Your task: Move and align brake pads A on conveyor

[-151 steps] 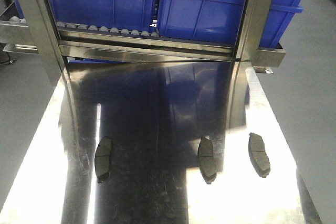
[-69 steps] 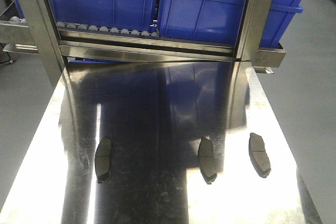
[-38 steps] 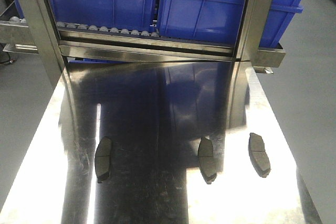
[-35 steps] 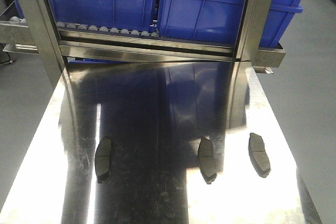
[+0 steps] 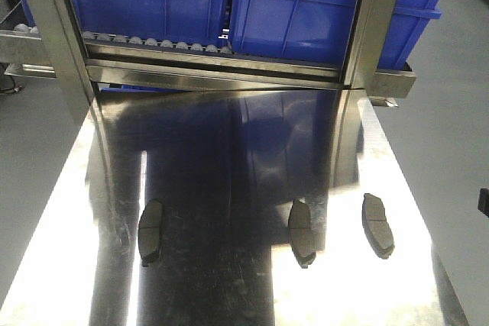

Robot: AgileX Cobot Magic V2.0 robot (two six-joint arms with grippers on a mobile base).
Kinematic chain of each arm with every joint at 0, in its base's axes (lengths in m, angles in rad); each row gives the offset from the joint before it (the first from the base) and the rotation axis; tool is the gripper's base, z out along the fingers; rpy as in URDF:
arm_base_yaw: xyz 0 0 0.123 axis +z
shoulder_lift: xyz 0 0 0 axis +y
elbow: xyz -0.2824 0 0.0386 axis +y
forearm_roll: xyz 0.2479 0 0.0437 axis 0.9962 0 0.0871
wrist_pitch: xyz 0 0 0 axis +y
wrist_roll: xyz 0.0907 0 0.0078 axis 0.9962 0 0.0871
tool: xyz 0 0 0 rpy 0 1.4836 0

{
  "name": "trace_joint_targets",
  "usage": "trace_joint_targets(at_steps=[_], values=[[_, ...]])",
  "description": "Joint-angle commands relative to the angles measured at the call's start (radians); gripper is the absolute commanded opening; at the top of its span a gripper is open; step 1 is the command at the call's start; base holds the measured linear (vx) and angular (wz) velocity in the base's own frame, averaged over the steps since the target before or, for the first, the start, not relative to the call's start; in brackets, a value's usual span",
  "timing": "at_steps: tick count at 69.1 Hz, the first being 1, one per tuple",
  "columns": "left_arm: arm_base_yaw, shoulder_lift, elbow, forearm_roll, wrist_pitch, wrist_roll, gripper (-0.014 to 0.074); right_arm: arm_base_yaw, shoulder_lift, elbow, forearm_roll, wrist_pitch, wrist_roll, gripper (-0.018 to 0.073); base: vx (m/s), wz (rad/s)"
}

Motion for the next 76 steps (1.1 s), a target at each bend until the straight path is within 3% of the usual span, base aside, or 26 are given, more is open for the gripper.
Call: trace_joint_targets(at_steps=[1, 9, 26, 34, 47, 55, 76], values=[[-0.006, 0.007, -0.025, -0.008, -0.098, -0.002, -0.0006, -0.002, 0.001, -0.039, 0.0, -0.053, -0.001, 0.001, 0.0, 0.0], [-0.006, 0.007, -0.025, -0.008, -0.098, -0.002, -0.0006, -0.002, 0.001, -0.039, 0.0, -0.039, -0.001, 0.0079, 0.0, 0.0], [-0.006, 0.007, -0.025, -0.008, -0.098, -0.002, -0.0006, -0.002, 0.013, -0.039, 0.014, 0.001, -0.001, 0.0365, 0.0, 0.0], [-0.006, 0.007, -0.025, -0.008, -0.098, -0.002, -0.0006, 0.003, 0.042, -0.059, 0.049, 0.035, -0.016, 0.0447, 0.0, 0.0], [-0.006, 0.007, -0.025, -0.008, -0.098, -0.002, -0.0006, 0.131, 0.192, -0.165, 0.055, 0.15, -0.034, 0.0457, 0.0, 0.0], [-0.006, 0.007, -0.025, -0.008, -0.098, -0.002, -0.0006, 0.19, 0.328, -0.242, 0.057, 0.24, 0.015, 0.0456, 0.0, 0.0], [-0.006, 0.007, -0.025, -0.008, -0.098, -0.002, -0.0006, 0.199, 0.658, -0.397, 0.08, 0.332, 0.051, 0.0456, 0.0, 0.0]])
